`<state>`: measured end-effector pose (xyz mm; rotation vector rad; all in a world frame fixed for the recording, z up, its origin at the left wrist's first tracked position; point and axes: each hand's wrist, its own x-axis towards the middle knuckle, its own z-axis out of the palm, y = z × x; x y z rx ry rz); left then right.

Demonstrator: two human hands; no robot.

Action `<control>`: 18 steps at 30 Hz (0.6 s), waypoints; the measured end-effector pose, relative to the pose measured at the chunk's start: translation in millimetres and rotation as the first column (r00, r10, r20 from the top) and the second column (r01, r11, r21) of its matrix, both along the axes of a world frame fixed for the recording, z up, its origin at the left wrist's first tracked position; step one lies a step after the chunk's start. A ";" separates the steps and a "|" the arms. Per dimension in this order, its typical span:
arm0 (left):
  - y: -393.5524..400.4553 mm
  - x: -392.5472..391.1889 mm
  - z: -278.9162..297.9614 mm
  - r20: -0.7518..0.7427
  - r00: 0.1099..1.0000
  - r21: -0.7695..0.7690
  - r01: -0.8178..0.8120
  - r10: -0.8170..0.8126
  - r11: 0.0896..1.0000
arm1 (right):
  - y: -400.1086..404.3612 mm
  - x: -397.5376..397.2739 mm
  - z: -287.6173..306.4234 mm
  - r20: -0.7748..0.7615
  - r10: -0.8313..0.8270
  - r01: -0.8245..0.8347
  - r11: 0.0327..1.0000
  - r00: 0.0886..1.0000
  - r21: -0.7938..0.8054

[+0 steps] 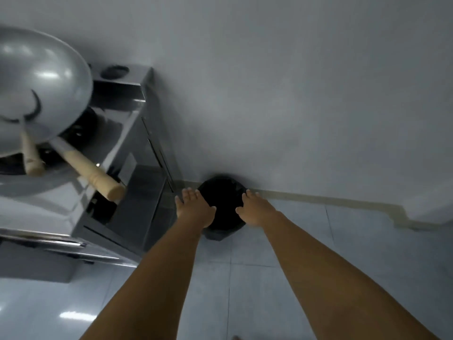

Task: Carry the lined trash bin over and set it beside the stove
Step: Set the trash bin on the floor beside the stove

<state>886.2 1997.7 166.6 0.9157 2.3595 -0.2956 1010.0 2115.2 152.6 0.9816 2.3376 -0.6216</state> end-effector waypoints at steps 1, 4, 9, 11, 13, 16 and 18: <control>-2.7 1.1 22.9 -0.003 1.000 0.008 -0.004 0.004 1.000 | -2.3 -0.5 22.1 -0.005 0.013 -0.013 1.000 1.000 -0.003; -9.7 3.5 90.9 -0.021 0.999 0.046 -0.024 0.025 0.999 | -8.4 -3.3 86.6 -0.024 0.049 -0.048 0.999 0.999 0.016; -18.7 -1.4 183.5 -0.060 0.994 0.125 -0.079 0.087 0.989 | -19.8 -17.9 178.9 -0.073 0.128 -0.123 0.990 0.989 0.063; -26.7 -7.2 212.1 -0.084 0.989 0.169 -0.107 0.122 0.980 | -25.1 -29.5 205.6 -0.104 0.158 -0.149 0.985 0.982 0.086; -39.2 -17.6 237.8 -0.145 0.975 0.217 -0.137 0.171 0.966 | -32.3 -44.6 233.1 -0.132 0.186 -0.172 0.979 0.974 0.111; -66.0 -40.3 273.7 -0.221 0.949 0.263 -0.164 0.225 0.951 | -50.7 -72.0 278.4 -0.196 0.251 -0.218 0.960 0.948 0.175; -85.0 -53.9 299.5 -0.254 0.934 0.291 -0.173 0.250 0.941 | -66.4 -93.1 306.9 -0.246 0.278 -0.233 0.953 0.929 0.195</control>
